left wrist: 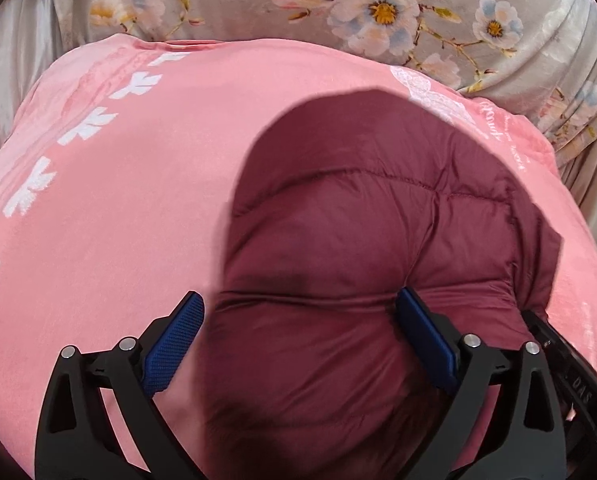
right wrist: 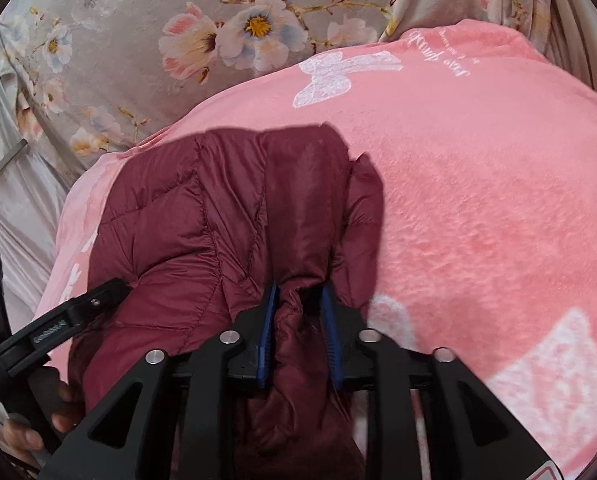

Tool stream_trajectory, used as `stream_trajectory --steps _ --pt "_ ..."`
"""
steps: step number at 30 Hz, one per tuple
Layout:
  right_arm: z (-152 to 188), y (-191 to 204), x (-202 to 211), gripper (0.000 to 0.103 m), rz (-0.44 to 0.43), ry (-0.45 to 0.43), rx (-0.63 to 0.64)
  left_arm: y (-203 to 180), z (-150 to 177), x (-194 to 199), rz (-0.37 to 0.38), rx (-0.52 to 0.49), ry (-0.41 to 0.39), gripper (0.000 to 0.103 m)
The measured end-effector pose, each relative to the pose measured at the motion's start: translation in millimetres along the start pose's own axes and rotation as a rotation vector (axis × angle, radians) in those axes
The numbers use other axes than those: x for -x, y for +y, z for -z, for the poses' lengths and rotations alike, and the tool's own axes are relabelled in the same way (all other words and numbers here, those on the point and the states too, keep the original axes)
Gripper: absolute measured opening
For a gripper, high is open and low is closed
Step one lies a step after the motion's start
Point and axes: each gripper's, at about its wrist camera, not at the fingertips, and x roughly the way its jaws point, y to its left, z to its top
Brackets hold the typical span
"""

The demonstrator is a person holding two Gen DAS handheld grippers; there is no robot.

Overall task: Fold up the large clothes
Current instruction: 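Release the jacket bundle with both grippers and smooth it flat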

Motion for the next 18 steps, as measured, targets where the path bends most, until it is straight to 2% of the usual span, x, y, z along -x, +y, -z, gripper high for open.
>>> stream_trajectory --steps 2,4,6,8,10,13,14,16,18 --pt "-13 0 22 0.034 0.0 -0.057 -0.023 9 -11 20 0.024 0.011 -0.037 0.094" --pt "-35 3 38 0.044 -0.02 -0.1 -0.071 13 -32 35 0.012 0.019 -0.081 0.094" --pt "-55 8 38 0.044 -0.037 -0.1 -0.108 13 -55 37 -0.015 0.025 -0.098 0.094" --pt "-75 20 29 0.044 -0.016 -0.095 -0.126 9 -73 29 -0.044 0.023 -0.096 0.094" --pt "-86 31 16 0.044 0.016 -0.091 -0.121 3 -88 11 -0.088 0.02 -0.061 0.094" --pt "-90 36 -14 0.044 0.048 -0.05 -0.101 -7 -97 -16 -0.112 0.009 -0.015 0.094" --pt "-87 36 -26 0.044 0.084 -0.032 -0.081 -11 -99 -23 -0.116 -0.004 -0.007 0.094" --pt "-77 29 -47 0.037 0.14 0.006 -0.06 -21 -96 -39 -0.129 -0.021 -0.004 0.094" --pt "-66 16 -56 0.036 0.13 0.021 -0.082 -27 -93 -50 -0.109 -0.027 0.014 0.094"
